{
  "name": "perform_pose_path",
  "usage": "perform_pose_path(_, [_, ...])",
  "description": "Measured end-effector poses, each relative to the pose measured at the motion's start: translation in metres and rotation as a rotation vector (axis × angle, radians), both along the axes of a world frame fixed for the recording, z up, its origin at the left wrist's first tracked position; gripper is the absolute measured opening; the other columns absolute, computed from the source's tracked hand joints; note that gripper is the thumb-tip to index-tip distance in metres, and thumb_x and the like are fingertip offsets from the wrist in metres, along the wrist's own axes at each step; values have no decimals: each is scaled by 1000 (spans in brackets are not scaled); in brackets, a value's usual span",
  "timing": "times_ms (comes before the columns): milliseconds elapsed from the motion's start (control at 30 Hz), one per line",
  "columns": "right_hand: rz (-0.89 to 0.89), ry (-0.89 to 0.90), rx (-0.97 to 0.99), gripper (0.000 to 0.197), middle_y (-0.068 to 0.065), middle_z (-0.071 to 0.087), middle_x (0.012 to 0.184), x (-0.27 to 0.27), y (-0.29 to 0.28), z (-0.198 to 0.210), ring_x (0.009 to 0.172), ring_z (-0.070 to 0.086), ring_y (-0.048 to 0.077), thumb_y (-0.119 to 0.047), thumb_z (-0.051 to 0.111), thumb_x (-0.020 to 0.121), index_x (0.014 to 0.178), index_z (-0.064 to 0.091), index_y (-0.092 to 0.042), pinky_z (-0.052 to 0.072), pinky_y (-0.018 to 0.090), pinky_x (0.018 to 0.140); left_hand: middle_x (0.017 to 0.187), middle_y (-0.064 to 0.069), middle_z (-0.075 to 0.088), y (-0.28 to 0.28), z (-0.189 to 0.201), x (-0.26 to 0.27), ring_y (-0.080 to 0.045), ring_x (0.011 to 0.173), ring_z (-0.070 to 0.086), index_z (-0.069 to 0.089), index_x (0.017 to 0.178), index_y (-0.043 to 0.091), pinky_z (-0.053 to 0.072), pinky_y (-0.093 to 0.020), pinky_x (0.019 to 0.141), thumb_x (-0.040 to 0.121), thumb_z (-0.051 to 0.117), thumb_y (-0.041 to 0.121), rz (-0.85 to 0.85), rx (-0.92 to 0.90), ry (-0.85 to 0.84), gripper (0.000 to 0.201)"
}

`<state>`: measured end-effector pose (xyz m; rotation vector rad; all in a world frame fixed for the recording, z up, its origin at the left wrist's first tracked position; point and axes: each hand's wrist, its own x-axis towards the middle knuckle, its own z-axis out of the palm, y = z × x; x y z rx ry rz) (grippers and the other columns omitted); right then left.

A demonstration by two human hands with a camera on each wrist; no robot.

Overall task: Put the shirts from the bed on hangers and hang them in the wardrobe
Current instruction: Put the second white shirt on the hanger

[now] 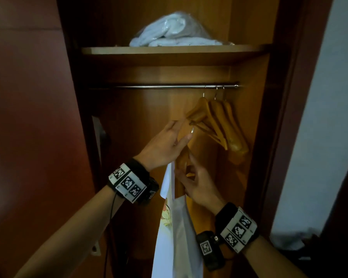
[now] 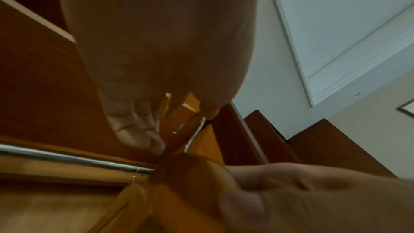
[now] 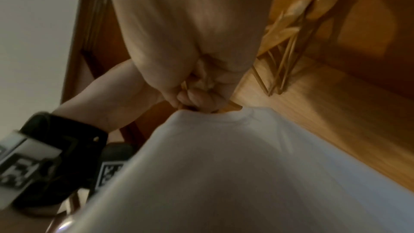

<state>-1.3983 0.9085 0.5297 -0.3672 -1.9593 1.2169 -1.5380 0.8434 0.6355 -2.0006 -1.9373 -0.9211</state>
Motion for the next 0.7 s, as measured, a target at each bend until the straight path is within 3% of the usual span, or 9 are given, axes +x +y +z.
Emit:
perform_pose_path(67, [-44,2,-37,64,12,70,89,-25,21,8,60,66,15,-26,65,105,161,35,-36,52,26,55,148,-4,44,3,-6,-27,-17,116,57,24,162,19,47,-34,101,109,38,49,55,-2,-104,62])
perform_pose_path(100, [-72,-13,-60,63,12,73,98,-38,33,15,72,72,24,-30,66,105,160,37,-36,59,33,61,142,-3,50,4,-10,-40,-18,120,55,36,156,17,47,-32,99,110,38,47,85,9,-157,55])
perform_pose_path(167, [-104,-57,-105,62,7,74,114,-64,60,33,94,76,24,-32,66,104,159,37,-37,66,45,76,113,1,63,8,-19,-65,-16,103,63,60,125,18,53,-32,84,110,44,38,122,-16,-246,30])
perform_pose_path(200, [-109,-77,-112,62,7,73,116,-77,73,42,93,75,20,-31,65,105,159,37,-36,65,42,72,96,3,65,10,-23,-75,-13,87,64,64,108,20,54,-35,76,110,46,36,120,-60,-287,24])
perform_pose_path(267, [-97,-91,-94,57,7,70,105,-103,97,62,69,69,8,-27,63,106,158,40,-30,55,26,54,76,1,64,16,-29,-92,-16,67,62,67,91,22,53,-45,69,108,46,45,82,-135,-348,35])
perform_pose_path(333, [-101,-90,-70,54,7,64,87,-132,120,83,50,57,3,-23,63,106,156,43,-26,45,20,44,81,-3,68,19,-28,-99,-16,72,65,70,95,24,53,-42,68,104,47,56,41,-154,-402,40])
perform_pose_path(433, [-111,-74,-69,64,3,59,72,-173,148,110,45,51,6,-23,64,106,162,34,-28,43,22,43,99,13,66,31,-19,-110,8,85,62,60,111,28,50,-12,67,101,56,54,40,-145,-426,28])
perform_pose_path(533, [-79,-69,-72,77,6,58,76,-203,166,129,48,51,8,-24,64,106,167,19,-30,45,24,46,110,14,59,45,-7,-125,3,93,58,53,131,25,49,-12,72,98,64,50,84,-138,-349,42])
perform_pose_path(700, [3,-70,9,67,11,63,90,-242,185,140,48,50,11,-20,63,106,163,28,-25,43,24,42,109,25,51,63,-7,-155,10,93,53,47,146,25,42,-1,68,98,69,39,143,-174,-371,55])
